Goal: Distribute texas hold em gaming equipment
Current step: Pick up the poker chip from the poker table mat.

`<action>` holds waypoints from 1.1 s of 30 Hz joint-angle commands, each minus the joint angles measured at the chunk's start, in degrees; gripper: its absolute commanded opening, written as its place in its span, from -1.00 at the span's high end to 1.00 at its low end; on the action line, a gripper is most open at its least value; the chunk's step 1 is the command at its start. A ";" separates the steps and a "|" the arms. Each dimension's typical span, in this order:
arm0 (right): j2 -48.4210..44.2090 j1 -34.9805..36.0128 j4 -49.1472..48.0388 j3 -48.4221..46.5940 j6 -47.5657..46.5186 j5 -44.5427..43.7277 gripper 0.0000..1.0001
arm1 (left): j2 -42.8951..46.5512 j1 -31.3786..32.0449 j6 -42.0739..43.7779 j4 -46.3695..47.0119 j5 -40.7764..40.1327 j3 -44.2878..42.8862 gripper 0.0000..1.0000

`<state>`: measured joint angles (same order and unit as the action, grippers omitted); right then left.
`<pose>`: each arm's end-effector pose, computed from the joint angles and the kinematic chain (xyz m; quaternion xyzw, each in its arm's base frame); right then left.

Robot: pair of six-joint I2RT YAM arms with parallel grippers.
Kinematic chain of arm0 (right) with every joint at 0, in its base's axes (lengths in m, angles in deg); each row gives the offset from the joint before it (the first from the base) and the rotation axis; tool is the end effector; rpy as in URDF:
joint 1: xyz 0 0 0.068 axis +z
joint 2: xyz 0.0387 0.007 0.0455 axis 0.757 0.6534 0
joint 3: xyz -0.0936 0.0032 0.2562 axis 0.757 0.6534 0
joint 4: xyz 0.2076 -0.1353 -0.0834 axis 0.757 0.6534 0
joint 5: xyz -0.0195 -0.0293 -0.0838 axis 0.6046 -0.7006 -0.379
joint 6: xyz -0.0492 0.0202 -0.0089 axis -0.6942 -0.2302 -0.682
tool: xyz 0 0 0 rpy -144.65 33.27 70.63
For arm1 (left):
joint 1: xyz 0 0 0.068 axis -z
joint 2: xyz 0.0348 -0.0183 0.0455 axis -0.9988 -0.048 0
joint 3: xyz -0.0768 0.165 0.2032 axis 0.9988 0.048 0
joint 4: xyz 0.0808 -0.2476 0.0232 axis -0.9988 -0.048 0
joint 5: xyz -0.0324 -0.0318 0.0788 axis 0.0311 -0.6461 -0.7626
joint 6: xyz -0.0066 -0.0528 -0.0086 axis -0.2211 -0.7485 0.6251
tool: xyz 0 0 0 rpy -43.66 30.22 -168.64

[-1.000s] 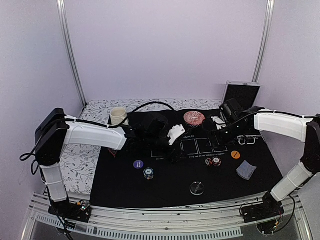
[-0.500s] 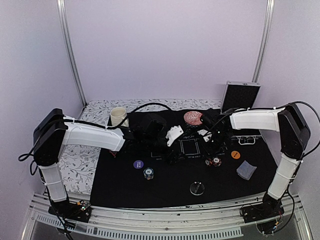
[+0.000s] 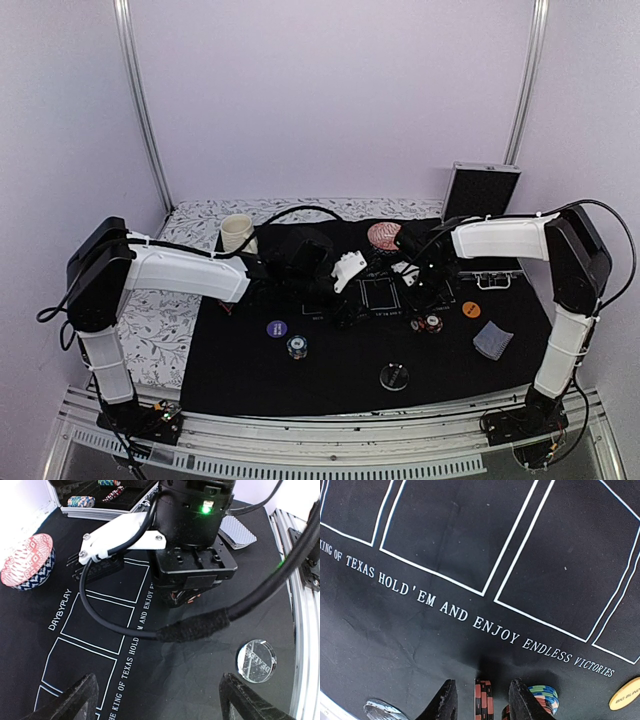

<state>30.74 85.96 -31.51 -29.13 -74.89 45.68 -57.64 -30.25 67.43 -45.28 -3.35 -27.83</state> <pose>0.2764 0.2088 0.1676 -0.2753 0.9586 0.0493 0.0524 0.2230 -0.3564 0.1978 0.4959 0.7305 -0.2811 0.3762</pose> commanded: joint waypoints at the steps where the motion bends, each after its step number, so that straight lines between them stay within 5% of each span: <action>1: 1.05 0.69 1.85 -1.69 -0.51 -1.67 0.25 | 0.27 0.19 -0.05 -0.61 0.27 0.22 -0.72; 16: 0.92 1.12 3.87 -2.04 -0.39 -2.44 0.36 | 0.12 0.15 0.21 -0.87 0.17 0.15 -0.72; 26: 1.20 1.22 4.05 -2.13 -0.25 -2.13 0.60 | 0.12 0.12 0.41 -1.13 0.08 0.15 -0.72; 33: 0.44 1.26 3.78 -3.20 -0.16 0.54 0.94 | 0.28 0.09 0.45 -1.22 0.14 0.15 -0.72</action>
<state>30.96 86.77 -27.90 -30.16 -74.98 44.57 -57.64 -30.25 67.47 -46.22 -3.38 -27.83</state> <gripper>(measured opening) 0.088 0.861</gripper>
